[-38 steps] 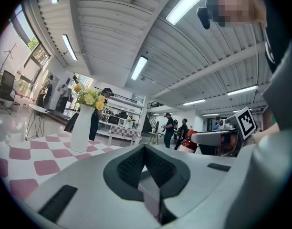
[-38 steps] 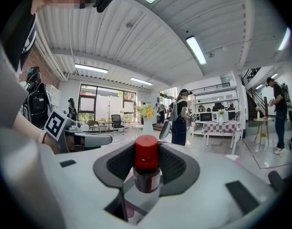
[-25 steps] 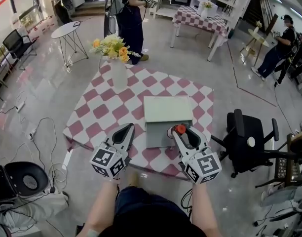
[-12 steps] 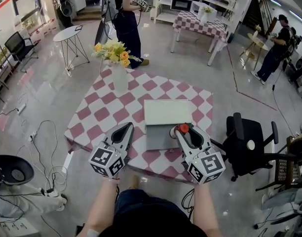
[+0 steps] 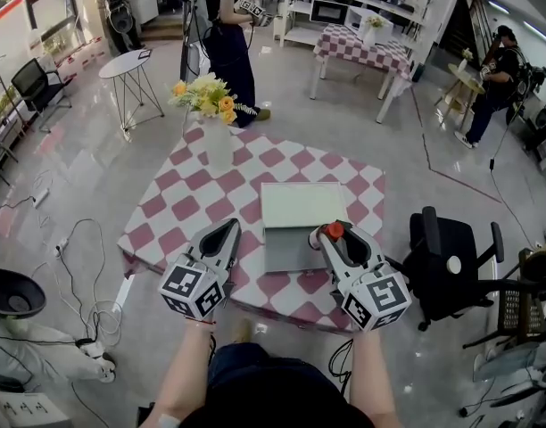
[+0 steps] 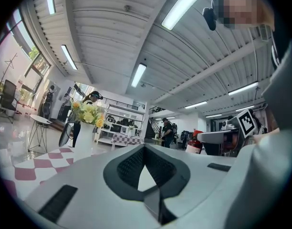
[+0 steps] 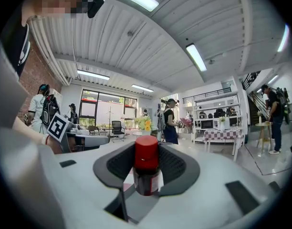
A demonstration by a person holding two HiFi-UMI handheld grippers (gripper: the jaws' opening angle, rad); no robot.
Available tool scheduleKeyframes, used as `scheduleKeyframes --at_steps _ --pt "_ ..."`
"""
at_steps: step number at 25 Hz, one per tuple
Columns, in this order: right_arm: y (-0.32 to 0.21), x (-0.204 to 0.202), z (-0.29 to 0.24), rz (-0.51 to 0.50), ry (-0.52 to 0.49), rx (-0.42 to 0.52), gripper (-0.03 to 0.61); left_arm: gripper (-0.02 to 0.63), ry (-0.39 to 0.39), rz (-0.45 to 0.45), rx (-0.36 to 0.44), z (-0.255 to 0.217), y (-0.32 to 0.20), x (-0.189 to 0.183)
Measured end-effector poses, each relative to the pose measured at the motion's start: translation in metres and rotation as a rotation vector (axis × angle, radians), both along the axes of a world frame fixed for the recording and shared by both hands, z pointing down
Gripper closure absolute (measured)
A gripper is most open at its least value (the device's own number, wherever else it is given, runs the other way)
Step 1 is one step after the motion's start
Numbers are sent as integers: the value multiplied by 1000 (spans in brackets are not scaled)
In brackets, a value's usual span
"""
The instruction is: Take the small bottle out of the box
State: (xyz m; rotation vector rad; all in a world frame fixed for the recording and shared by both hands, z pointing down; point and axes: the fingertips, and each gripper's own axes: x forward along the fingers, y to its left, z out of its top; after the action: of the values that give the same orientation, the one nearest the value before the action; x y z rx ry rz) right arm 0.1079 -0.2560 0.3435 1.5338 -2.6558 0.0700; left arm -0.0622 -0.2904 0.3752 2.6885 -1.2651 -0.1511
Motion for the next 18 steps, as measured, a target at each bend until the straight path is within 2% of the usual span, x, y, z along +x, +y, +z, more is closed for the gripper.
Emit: scheduleKeyframes --at_steps 18 --pt "-2 17 -17 16 -11 29 431 612 10 -7 35 -18 -6 9"
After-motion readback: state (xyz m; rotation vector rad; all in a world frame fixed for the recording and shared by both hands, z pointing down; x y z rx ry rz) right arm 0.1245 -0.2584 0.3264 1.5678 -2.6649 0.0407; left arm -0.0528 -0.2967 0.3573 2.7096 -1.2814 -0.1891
